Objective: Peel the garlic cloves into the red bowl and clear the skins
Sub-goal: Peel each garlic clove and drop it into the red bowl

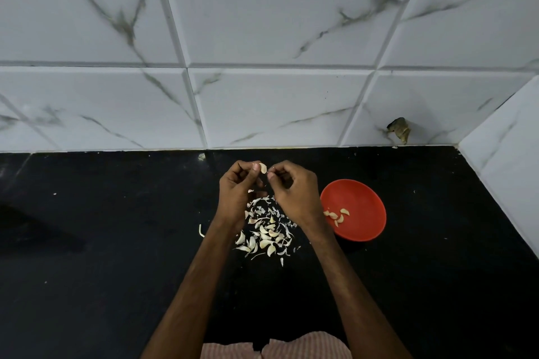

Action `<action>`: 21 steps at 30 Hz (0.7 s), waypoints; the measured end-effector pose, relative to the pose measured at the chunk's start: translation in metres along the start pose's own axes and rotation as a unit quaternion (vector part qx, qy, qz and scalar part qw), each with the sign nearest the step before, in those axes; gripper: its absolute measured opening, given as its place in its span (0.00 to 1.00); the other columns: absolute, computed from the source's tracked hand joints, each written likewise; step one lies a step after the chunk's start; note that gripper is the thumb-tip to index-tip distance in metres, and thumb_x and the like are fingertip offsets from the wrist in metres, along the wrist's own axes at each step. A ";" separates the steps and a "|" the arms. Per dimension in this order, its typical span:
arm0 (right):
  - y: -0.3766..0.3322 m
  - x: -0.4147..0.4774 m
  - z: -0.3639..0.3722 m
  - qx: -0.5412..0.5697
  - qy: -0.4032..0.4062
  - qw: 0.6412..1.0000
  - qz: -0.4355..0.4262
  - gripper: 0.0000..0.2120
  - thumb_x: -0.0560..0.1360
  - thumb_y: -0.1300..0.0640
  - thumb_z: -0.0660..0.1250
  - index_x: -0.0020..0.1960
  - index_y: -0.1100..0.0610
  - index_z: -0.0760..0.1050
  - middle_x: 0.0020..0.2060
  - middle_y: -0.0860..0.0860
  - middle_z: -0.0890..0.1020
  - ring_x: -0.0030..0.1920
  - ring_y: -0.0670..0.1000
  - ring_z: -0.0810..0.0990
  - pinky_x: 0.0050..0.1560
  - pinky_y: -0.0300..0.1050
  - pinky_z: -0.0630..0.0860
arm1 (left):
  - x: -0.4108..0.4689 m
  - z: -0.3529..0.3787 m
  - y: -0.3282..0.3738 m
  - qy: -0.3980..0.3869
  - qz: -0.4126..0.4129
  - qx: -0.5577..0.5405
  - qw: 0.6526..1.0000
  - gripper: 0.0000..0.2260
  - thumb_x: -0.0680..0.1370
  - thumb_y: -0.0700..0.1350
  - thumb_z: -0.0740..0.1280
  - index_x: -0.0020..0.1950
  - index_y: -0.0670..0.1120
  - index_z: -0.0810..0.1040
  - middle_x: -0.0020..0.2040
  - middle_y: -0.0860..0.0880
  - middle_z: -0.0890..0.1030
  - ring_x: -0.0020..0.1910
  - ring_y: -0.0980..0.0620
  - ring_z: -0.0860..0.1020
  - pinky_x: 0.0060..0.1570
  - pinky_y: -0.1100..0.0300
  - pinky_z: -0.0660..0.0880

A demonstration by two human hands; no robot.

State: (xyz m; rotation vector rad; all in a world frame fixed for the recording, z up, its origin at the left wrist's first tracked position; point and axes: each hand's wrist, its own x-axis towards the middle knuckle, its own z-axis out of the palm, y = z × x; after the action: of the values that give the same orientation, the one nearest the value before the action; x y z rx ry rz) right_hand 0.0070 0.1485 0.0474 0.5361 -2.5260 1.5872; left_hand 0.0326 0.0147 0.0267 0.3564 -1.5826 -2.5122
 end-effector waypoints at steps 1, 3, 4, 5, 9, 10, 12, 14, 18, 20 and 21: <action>0.000 0.000 0.001 0.008 0.003 1.000 0.001 0.03 0.77 0.63 0.70 0.48 0.58 0.82 0.40 0.45 0.83 0.40 0.41 0.82 0.42 0.31 0.76 | 0.000 0.000 0.000 -0.003 0.002 0.001 1.000 0.11 0.76 0.45 0.70 0.52 0.38 0.77 0.39 0.46 0.80 0.39 0.49 0.75 0.34 0.58 0.78; -0.002 0.001 0.002 0.022 0.014 1.000 0.006 0.03 0.77 0.63 0.70 0.47 0.58 0.82 0.38 0.44 0.83 0.37 0.42 0.82 0.40 0.31 0.76 | -0.001 0.001 0.000 -0.009 0.008 0.004 1.000 0.12 0.76 0.45 0.70 0.52 0.37 0.76 0.40 0.45 0.80 0.39 0.47 0.75 0.35 0.58 0.78; -0.002 0.001 0.002 0.028 0.019 0.999 0.012 0.03 0.77 0.62 0.70 0.47 0.58 0.82 0.37 0.44 0.83 0.36 0.42 0.82 0.39 0.32 0.76 | -0.001 0.000 0.000 -0.011 0.012 0.006 1.000 0.12 0.76 0.45 0.69 0.53 0.37 0.76 0.41 0.45 0.80 0.39 0.47 0.75 0.34 0.57 0.78; -0.002 0.001 0.003 0.034 0.024 0.999 0.019 0.03 0.77 0.62 0.70 0.46 0.59 0.82 0.36 0.44 0.83 0.36 0.43 0.82 0.38 0.34 0.77 | -0.001 0.000 0.000 -0.013 0.015 0.007 1.000 0.12 0.77 0.45 0.69 0.52 0.37 0.75 0.42 0.44 0.80 0.39 0.47 0.76 0.35 0.57 0.78; -0.002 0.001 0.003 0.051 0.028 0.997 0.055 0.02 0.77 0.62 0.70 0.45 0.59 0.82 0.34 0.45 0.82 0.34 0.47 0.83 0.36 0.48 0.82 | -0.002 0.000 0.000 -0.029 0.038 0.023 0.999 0.09 0.77 0.44 0.70 0.49 0.38 0.75 0.44 0.43 0.81 0.39 0.48 0.77 0.34 0.57 0.78; -0.002 0.001 0.003 0.052 0.028 0.996 0.065 0.02 0.76 0.61 0.71 0.45 0.59 0.81 0.33 0.46 0.82 0.34 0.48 0.83 0.36 0.51 0.82 | -0.002 0.000 0.000 -0.033 0.045 0.035 0.998 0.08 0.77 0.43 0.70 0.48 0.39 0.75 0.45 0.43 0.82 0.39 0.48 0.78 0.34 0.57 0.79; -0.001 0.001 0.003 0.059 0.023 0.994 0.084 0.04 0.77 0.58 0.72 0.44 0.58 0.80 0.32 0.47 0.81 0.33 0.49 0.82 0.33 0.50 0.82 | -0.002 0.001 0.000 -0.038 0.062 0.057 0.996 0.04 0.78 0.41 0.69 0.47 0.41 0.77 0.45 0.43 0.82 0.40 0.48 0.79 0.36 0.55 0.79; 0.000 0.000 0.004 0.086 0.010 0.990 0.113 0.05 0.77 0.56 0.72 0.43 0.55 0.79 0.33 0.47 0.81 0.30 0.47 0.82 0.28 0.43 0.80 | -0.001 0.001 -0.001 -0.037 0.087 0.080 0.992 0.03 0.79 0.37 0.68 0.47 0.41 0.77 0.46 0.43 0.82 0.41 0.48 0.80 0.37 0.56 0.80; 0.002 0.001 0.006 0.083 -0.015 0.986 0.144 0.09 0.77 0.51 0.72 0.41 0.53 0.76 0.33 0.46 0.79 0.29 0.40 0.75 0.30 0.36 0.74 | 0.000 0.001 -0.001 -0.033 0.134 0.142 0.980 0.01 0.80 0.33 0.67 0.48 0.36 0.76 0.47 0.42 0.81 0.44 0.52 0.82 0.39 0.62 0.80; 0.003 0.001 0.007 0.057 -0.022 0.988 0.143 0.11 0.76 0.49 0.72 0.40 0.52 0.75 0.33 0.45 0.78 0.31 0.40 0.73 0.34 0.39 0.74 | 0.000 0.000 -0.002 -0.036 0.154 0.175 0.972 0.01 0.79 0.31 0.67 0.49 0.33 0.75 0.47 0.42 0.80 0.45 0.54 0.82 0.42 0.63 0.79; 0.003 0.001 0.007 0.045 -0.026 0.988 0.145 0.11 0.76 0.48 0.72 0.40 0.51 0.74 0.33 0.45 0.78 0.31 0.40 0.73 0.35 0.41 0.74 | 0.000 -0.001 -0.003 -0.039 0.164 0.192 0.967 0.01 0.79 0.31 0.67 0.48 0.33 0.75 0.46 0.41 0.80 0.47 0.53 0.82 0.44 0.63 0.79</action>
State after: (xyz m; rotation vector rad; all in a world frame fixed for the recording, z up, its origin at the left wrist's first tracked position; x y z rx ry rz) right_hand 0.0053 0.1433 0.0422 0.2274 -2.6811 1.8113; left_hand 0.0323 0.0152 0.0241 0.0290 -1.9723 -1.9942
